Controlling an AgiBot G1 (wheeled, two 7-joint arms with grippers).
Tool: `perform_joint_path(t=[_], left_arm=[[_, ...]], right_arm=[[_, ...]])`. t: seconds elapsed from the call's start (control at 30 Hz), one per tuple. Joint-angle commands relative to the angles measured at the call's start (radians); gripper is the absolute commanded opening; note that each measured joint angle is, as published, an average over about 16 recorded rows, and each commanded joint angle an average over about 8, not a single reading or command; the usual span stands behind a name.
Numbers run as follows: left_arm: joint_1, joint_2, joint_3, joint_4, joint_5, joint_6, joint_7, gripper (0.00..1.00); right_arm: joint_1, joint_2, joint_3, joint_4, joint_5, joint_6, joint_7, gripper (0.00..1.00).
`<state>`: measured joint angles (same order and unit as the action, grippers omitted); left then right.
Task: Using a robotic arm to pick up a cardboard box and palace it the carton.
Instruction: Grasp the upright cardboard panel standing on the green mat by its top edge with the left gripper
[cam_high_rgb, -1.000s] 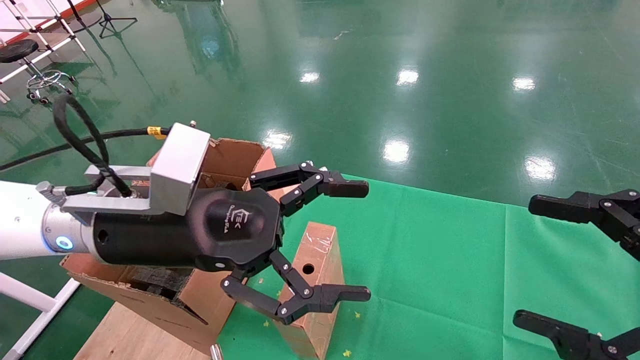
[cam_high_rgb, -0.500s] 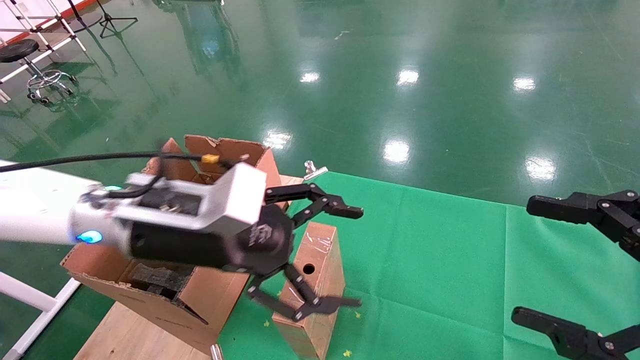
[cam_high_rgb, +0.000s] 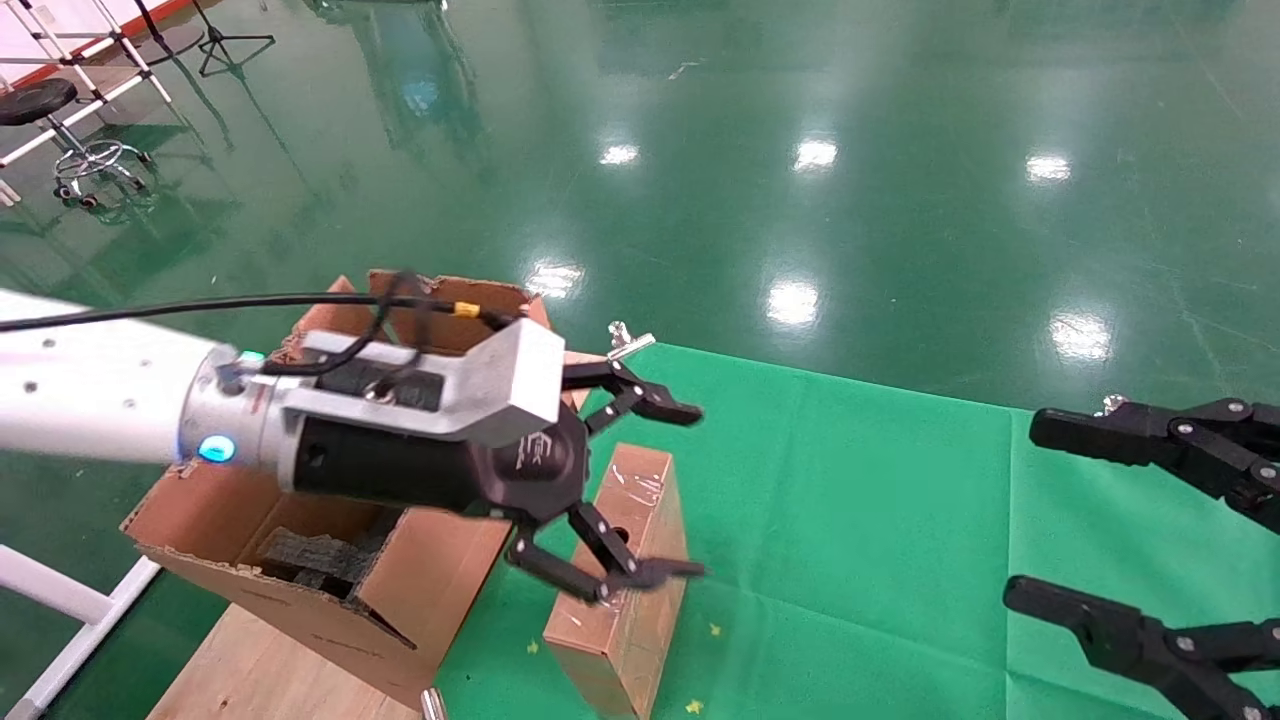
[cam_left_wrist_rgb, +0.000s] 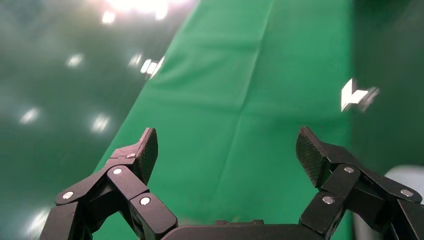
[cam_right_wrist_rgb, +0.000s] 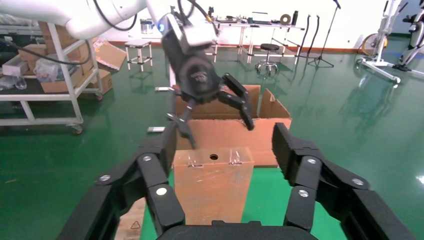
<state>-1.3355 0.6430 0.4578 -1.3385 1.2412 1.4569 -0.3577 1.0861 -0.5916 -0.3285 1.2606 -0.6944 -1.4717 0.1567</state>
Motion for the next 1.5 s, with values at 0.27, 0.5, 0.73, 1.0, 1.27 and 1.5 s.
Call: perform_joint_path(t=[0.27,0.5,0.73,1.0,1.27,1.5], left_arm=[[-0.209,0.094,0.132,0.034,0.298,0.042,-0.416,1.00],[-0.336,0.168,0.209,0.153,0.340,0.120,-0.696,1.00],[-0.442,0.174,0.361,0.188,0.329,0.137,-0.841,1.00],[-0.548,0.162,0.565,0.147,0.291,0.135,-0.952,1.00],[-0.566,0.233,0.689,0.208,0.285,0.112,-0.972,1.00],[-0.571,0.290,0.742,0.231,0.288,0.114,-0.985,1.00]], right_arm=[[0.000,0.000,0.000,0.000,0.000,0.000,0.000,0.00],[0.000,0.000,0.000,0.000,0.000,0.000,0.000,0.00],[0.000,0.000,0.000,0.000,0.000,0.000,0.000,0.00],[0.000,0.000,0.000,0.000,0.000,0.000,0.000,0.00],[0.000,0.000,-0.001,0.000,0.000,0.000,0.000,0.00],[0.000,0.000,-0.001,0.000,0.000,0.000,0.000,0.00]])
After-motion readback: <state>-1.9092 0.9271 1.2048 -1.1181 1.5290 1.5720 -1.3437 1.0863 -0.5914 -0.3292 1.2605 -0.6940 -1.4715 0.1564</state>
